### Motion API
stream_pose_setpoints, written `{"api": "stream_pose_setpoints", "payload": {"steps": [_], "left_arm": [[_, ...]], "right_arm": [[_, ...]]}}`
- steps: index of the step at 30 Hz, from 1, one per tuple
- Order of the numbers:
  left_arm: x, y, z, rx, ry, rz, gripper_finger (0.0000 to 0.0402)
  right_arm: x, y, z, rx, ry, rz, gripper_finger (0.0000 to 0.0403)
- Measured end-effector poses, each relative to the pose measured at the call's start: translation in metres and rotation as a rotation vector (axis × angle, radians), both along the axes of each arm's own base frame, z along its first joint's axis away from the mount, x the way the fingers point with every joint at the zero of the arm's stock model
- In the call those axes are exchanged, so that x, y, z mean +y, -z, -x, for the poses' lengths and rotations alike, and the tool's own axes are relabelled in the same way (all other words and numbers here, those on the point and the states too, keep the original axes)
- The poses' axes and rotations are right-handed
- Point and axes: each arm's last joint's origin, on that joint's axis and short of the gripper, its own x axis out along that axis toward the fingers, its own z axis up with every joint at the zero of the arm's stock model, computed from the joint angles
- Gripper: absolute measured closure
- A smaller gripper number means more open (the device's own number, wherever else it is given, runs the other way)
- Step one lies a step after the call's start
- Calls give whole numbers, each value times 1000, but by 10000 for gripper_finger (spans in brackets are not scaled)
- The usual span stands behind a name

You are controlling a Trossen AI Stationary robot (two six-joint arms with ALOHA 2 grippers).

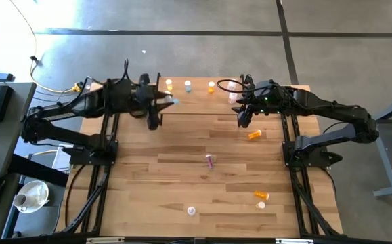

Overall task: Pick and place medicine bottles onto shelf by color
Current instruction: Put the bottom blue pill bottle on the shelf aligned with the other blue pill bottle

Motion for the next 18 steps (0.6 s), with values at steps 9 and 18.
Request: {"api": "stream_pose_setpoints", "payload": {"steps": [9,18], "left_arm": [[41,3,-33,145,-54,44,291],[77,15,-64,324,-67,151,291]], "right_arm": [[0,0,0,-6,11,-13,224],[0,1,0,2,11,-15,224]]}}
